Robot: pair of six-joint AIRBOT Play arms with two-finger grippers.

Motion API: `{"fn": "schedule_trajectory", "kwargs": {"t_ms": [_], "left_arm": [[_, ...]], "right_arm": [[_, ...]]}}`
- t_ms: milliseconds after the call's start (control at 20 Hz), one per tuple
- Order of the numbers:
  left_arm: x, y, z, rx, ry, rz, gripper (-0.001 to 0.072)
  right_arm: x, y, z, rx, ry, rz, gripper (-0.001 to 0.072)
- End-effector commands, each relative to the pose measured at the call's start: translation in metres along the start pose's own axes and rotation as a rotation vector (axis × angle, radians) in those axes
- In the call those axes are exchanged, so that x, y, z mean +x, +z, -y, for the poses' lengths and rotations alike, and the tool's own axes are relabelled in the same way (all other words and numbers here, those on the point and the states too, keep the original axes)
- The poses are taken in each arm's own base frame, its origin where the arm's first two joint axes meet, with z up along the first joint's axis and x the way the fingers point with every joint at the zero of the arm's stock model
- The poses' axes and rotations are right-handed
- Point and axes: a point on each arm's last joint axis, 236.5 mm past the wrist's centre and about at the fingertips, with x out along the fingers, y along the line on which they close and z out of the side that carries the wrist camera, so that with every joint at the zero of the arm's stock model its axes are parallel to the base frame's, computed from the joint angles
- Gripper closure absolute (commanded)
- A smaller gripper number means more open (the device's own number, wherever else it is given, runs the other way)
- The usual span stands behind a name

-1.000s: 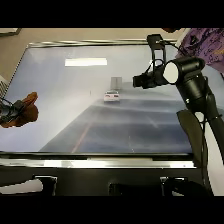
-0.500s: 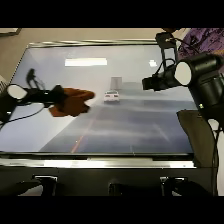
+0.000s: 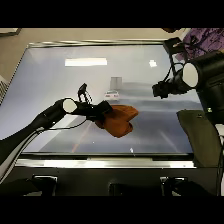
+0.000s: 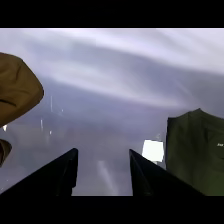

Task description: Fold the clothes and pants, and hang the long-sleeved shirts on hangers.

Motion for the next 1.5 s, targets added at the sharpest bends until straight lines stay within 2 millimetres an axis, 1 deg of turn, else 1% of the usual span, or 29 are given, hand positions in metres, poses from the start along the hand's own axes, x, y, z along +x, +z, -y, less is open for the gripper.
{"fn": "schedule_trajectory", "kwargs": {"t_ms": [0, 50, 100, 150, 200, 250, 300, 350, 400, 450, 500, 600, 650, 700, 850, 950, 1100, 1200, 1300, 1350, 1400, 1450], "left_arm": [[-0.039, 0.04, -0.007, 0.013, -0.008, 0.098, 0.0043], [-0.06, 0.058, -0.016, 0.018, 0.008, 0.145, 0.0043], [-0.082, 0.075, -0.029, 0.019, 0.035, 0.188, 0.0043], [-0.098, 0.086, -0.044, 0.008, 0.063, 0.212, 0.0043], [-0.108, 0.092, -0.06, -0.013, 0.091, 0.212, 0.0043], [-0.114, 0.094, -0.079, -0.022, 0.122, 0.191, 0.0043], [-0.117, 0.096, -0.1, -0.044, 0.15, 0.18, 0.0043], [-0.119, 0.098, -0.119, -0.076, 0.17, 0.184, 0.0043], [-0.118, 0.098, -0.14, -0.106, 0.187, 0.186, 0.0043], [-0.114, 0.096, -0.154, -0.131, 0.184, 0.175, 0.0044], [-0.106, 0.092, -0.162, -0.148, 0.161, 0.151, 0.0043], [-0.083, 0.084, -0.167, -0.139, 0.108, 0.086, 0.0043], [-0.069, 0.08, -0.166, -0.139, 0.082, 0.055, 0.0044], [-0.057, 0.076, -0.165, -0.142, 0.062, 0.031, 0.0044], [-0.026, 0.066, -0.165, -0.158, 0.016, -0.023, 0.0046], [-0.015, 0.064, -0.167, -0.176, 0.005, -0.036, 0.0047], [-0.007, 0.068, -0.169, -0.181, 0.01, -0.016, 0.0051], [-0.002, 0.072, -0.168, -0.17, 0.021, 0.012, 0.0054], [0.008, 0.069, -0.166, -0.164, 0.024, 0.001, 0.0061], [0.014, 0.065, -0.163, -0.16, 0.023, -0.017, 0.0124], [0.02, 0.062, -0.162, -0.155, 0.023, -0.03, 0.0127], [0.023, 0.061, -0.162, -0.16, 0.025, -0.036, 0.0249]], "right_arm": [[-0.002, 0.032, 0.019, 0.012, -0.053, 0.136, 0.0335], [0.002, 0.035, 0.04, 0.119, -0.065, 0.149, 0.0277], [0.012, 0.029, 0.064, 0.256, -0.052, 0.125, 0.0258], [0.025, 0.018, 0.081, 0.385, 0.0, 0.079, 0.0257], [0.041, 0.007, 0.088, 0.511, 0.096, 0.026, 0.0256], [0.058, -0.005, 0.087, 0.632, 0.223, -0.03, 0.0256], [0.071, -0.015, 0.081, 0.714, 0.353, -0.079, 0.0256], [0.08, -0.023, 0.074, 0.77, 0.461, -0.118, 0.0256], [0.087, -0.032, 0.063, 0.801, 0.55, -0.156, 0.0256], [0.093, -0.04, 0.052, 0.799, 0.596, -0.186, 0.0255], [0.098, -0.049, 0.042, 0.779, 0.616, -0.212, 0.0255], [0.106, -0.06, 0.018, 0.723, 0.64, -0.251, 0.0254], [0.109, -0.06, 0.008, 0.697, 0.646, -0.251, 0.0244], [0.111, -0.059, -0.002, 0.678, 0.649, -0.249, 0.0217], [0.114, -0.045, -0.019, 0.645, 0.651, -0.206, 0.0217], [0.113, -0.04, -0.027, 0.633, 0.655, -0.195, 0.0217], [0.11, -0.038, -0.035, 0.631, 0.677, -0.197, 0.0217], [0.109, -0.036, -0.036, 0.635, 0.686, -0.194, 0.0217], [0.11, -0.035, -0.035, 0.638, 0.683, -0.189, 0.0217], [0.111, -0.034, -0.035, 0.643, 0.681, -0.181, 0.0216], [0.113, -0.033, -0.034, 0.648, 0.677, -0.176, 0.0214], [0.117, -0.036, -0.034, 0.656, 0.674, -0.186, 0.0177]]}}
